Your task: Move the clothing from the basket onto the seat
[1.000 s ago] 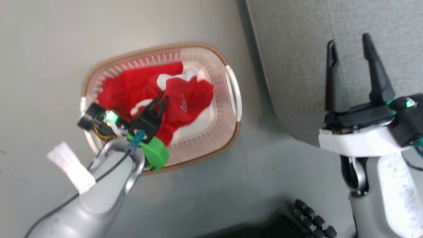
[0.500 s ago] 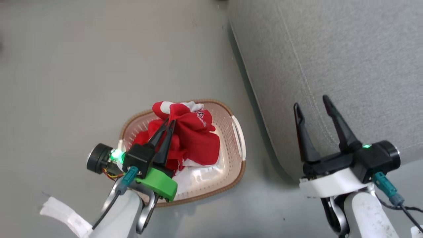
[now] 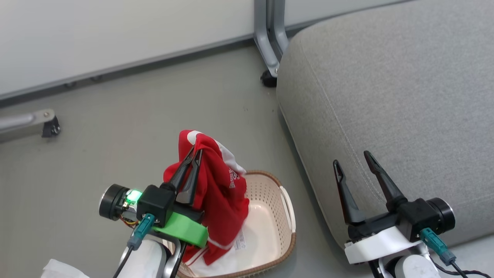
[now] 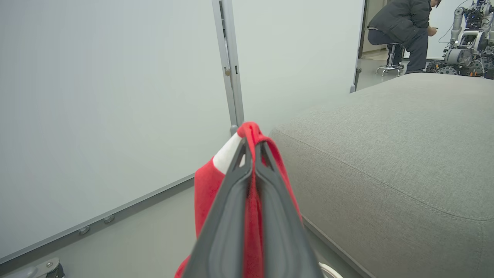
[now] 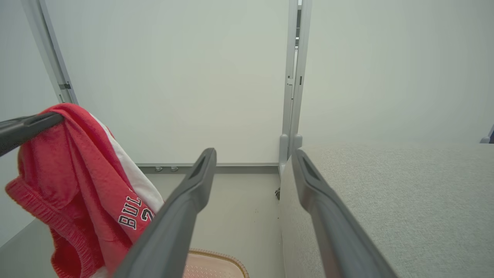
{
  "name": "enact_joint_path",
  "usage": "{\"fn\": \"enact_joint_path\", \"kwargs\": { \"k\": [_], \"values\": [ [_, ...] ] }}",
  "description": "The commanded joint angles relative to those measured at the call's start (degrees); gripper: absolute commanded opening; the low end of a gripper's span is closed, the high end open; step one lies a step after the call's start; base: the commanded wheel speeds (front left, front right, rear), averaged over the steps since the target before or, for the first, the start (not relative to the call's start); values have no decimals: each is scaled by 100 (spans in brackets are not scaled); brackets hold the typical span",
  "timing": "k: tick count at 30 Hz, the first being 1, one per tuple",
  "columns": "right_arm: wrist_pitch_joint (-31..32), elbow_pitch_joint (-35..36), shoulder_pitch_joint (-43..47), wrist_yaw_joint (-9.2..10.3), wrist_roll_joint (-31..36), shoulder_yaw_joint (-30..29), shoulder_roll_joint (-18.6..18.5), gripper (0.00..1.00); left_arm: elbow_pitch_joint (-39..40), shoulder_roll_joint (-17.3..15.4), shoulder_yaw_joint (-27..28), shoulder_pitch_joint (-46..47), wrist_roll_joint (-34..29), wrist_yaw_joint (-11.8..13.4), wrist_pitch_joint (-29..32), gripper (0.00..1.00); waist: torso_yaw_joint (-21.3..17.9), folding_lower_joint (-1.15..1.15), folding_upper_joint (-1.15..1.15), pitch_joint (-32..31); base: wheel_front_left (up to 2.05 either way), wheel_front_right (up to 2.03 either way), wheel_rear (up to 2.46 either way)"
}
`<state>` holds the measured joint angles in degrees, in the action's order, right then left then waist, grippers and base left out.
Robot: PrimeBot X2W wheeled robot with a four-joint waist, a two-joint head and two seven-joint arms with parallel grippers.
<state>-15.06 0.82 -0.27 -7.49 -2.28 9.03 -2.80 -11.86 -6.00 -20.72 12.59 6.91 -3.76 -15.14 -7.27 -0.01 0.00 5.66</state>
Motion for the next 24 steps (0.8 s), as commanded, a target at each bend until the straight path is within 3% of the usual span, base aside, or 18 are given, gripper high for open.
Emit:
{"fn": "enact_joint_path", "kwargs": {
  "k": [1, 13, 24],
  "values": [
    [-18, -20, 98, 0, 53, 34, -16, 100, 64, 34, 32, -101, -59, -50, 0, 0, 75, 1, 0, -486, 0, 0, 0],
    [-18, -28, -13, 0, 213, 711, -14, 100, 369, 168, -70, 125, -213, -278, 1, 0, 139, 1, 0, -699, 0, 0, 0],
    [-18, -500, -640, 0, 169, 1405, -14, 100, 381, 250, -843, 627, -74, -372, 0, 0, 173, 1, 0, -666, 0, 0, 0]
  ]
}}
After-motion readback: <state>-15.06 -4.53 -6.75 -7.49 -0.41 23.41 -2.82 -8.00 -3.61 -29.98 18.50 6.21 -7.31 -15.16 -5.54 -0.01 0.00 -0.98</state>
